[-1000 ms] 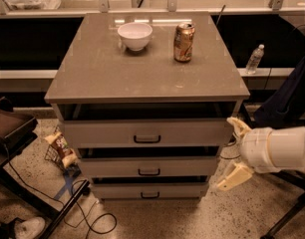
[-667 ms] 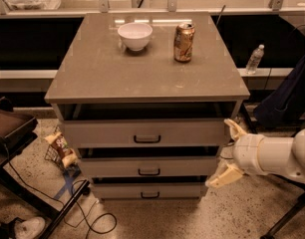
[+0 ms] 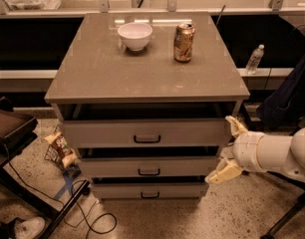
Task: Open bottom drawer
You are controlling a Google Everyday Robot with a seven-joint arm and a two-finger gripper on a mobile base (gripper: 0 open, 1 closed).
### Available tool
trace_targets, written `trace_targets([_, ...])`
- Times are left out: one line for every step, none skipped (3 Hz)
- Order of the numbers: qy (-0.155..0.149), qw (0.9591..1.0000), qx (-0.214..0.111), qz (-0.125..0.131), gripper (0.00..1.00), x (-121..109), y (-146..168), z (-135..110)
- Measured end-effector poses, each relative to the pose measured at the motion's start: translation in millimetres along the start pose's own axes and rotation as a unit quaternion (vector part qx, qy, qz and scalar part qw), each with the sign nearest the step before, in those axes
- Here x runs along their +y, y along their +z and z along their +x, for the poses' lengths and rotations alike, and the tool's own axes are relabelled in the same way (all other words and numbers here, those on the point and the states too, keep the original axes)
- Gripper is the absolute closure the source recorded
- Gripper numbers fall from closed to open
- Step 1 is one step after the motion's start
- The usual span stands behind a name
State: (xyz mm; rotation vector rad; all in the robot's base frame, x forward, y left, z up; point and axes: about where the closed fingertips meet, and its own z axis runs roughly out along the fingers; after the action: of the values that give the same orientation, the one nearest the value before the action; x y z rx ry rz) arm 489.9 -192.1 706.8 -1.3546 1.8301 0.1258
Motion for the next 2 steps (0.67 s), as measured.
trace_targets([0.003,0.9999,0.014,-0.007,0.0,19.5,30.7,27.7])
trace_targets([0.004,0.9998,0.016,-0.011,0.0,56.7,81.4,81.3])
